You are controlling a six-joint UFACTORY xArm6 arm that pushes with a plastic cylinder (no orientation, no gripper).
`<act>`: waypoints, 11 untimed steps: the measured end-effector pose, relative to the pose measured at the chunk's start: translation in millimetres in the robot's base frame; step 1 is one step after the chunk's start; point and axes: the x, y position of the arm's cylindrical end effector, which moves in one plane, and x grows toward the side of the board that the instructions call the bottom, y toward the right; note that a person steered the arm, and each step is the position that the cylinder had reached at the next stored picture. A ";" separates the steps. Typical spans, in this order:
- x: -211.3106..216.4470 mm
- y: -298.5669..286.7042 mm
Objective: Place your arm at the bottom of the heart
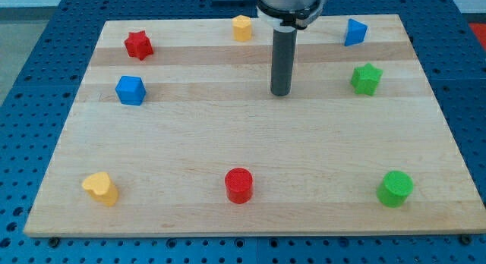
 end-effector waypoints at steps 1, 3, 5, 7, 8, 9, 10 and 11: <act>0.0 0.0; 10.7 -119.0; 64.7 -190.8; 165.1 -200.0; 216.3 -196.2; 226.5 -196.2; 229.6 -204.8; 229.6 -246.3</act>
